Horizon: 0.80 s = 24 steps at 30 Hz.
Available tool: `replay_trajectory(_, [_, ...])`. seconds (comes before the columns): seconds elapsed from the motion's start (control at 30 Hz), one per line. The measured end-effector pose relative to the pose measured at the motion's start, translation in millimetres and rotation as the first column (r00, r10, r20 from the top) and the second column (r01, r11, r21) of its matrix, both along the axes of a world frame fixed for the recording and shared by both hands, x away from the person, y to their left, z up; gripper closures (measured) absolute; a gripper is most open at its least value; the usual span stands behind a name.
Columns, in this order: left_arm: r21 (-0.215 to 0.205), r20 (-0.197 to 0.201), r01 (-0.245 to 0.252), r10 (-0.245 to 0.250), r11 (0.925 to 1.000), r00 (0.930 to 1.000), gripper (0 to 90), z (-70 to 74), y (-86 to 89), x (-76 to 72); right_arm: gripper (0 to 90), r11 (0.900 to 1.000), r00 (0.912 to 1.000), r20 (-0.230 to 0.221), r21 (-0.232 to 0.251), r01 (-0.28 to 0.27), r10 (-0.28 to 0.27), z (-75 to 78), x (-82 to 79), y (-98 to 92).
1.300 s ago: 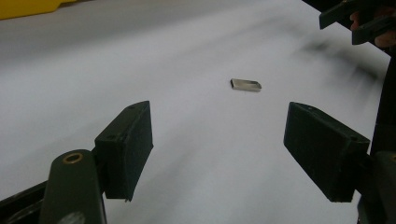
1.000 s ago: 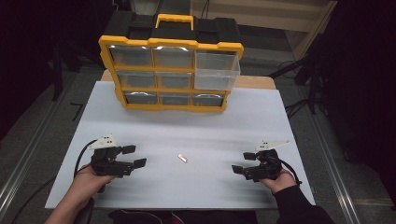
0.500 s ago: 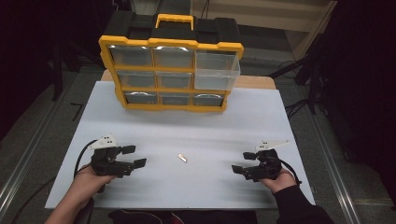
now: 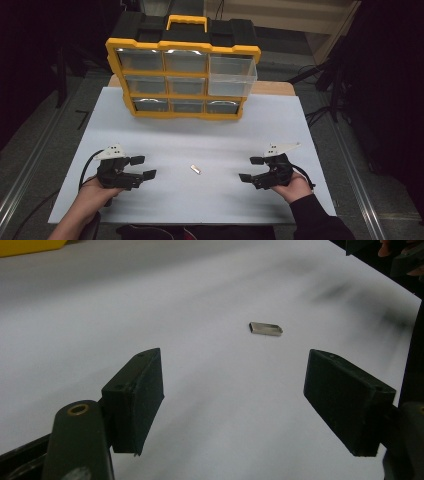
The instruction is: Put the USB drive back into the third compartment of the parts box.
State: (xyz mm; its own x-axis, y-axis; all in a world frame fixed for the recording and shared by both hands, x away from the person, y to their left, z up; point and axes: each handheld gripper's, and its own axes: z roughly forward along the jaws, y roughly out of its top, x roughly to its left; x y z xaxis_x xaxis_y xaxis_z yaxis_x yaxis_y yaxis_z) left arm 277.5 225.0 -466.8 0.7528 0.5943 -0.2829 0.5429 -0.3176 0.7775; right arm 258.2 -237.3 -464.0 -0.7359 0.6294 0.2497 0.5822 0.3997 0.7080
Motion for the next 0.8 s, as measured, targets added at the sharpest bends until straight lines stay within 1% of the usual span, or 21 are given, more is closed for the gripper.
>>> replay_trajectory(0.1, [0.001, 0.001, 0.002, -0.002, 1.0000, 1.0000, 25.2, 0.2, 0.0, -0.1, 18.0, 1.000, 0.9997, -0.012, -0.012, -0.023, 0.023, 1.4, 6.3, 9.3])
replay_trajectory(0.13, [0.000, 0.001, 0.002, -0.002, 1.0000, 1.0000, 25.2, 0.1, 0.0, -0.1, 18.0, 1.000, 0.9997, -0.012, -0.012, -0.023, 0.023, 1.4, 6.3, 9.3])
replay_trajectory(0.17, [0.000, -0.001, 0.002, -0.002, 1.0000, 1.0000, 25.2, 0.1, 0.0, -0.2, 18.0, 0.999, 0.9992, -0.021, -0.017, -0.034, 0.034, 2.2, 10.1, 14.2])
replay_trajectory(0.2, [0.001, -0.001, 0.002, -0.002, 1.0000, 1.0000, 25.2, 0.1, 0.0, -0.2, 18.0, 0.999, 0.9992, -0.021, -0.017, -0.034, 0.034, 2.2, 10.1, 14.2])
replay_trajectory(0.27, [0.001, -0.002, 0.005, -0.005, 1.0000, 1.0000, 25.2, 0.0, 0.0, -0.2, 18.0, 0.998, 0.9984, -0.022, -0.024, -0.053, 0.052, 3.4, 15.2, 19.4])
replay_trajectory(0.33, [0.001, -0.002, 0.004, -0.004, 1.0000, 1.0000, 25.2, 0.0, 0.0, -0.4, 18.0, 0.998, 0.9985, -0.021, -0.025, -0.051, 0.051, 3.8, 16.9, 21.6])
replay_trajectory(0.43, [0.000, -0.004, 0.006, -0.006, 1.0000, 1.0000, 25.2, -0.1, 0.0, -0.3, 18.0, 0.998, 0.9981, -0.020, -0.026, -0.059, 0.059, 6.5, 24.6, 29.6])
replay_trajectory(0.63, [0.001, -0.007, 0.010, -0.010, 1.0000, 0.9999, 25.2, -0.7, -0.5, -0.4, 18.0, 0.997, 0.9975, -0.018, -0.023, -0.068, 0.068, 9.1, 31.5, 39.0])
replay_trajectory(0.67, [0.002, -0.004, 0.010, -0.010, 0.9999, 0.9999, 25.2, -0.6, -0.3, -0.3, 18.1, 0.997, 0.9973, -0.017, -0.029, -0.072, 0.072, 9.3, 33.9, 43.6])
replay_trajectory(0.73, [0.003, -0.003, 0.008, -0.008, 1.0000, 1.0000, 25.2, -0.6, -0.1, -0.3, 18.1, 0.997, 0.9971, -0.018, -0.030, -0.075, 0.074, 9.4, 34.6, 45.1])
replay_trajectory(0.8, [0.003, -0.004, 0.009, -0.009, 1.0000, 1.0000, 25.2, -0.5, -0.1, -0.4, 18.2, 0.996, 0.9964, -0.023, -0.039, -0.083, 0.082, 9.8, 37.2, 50.9])
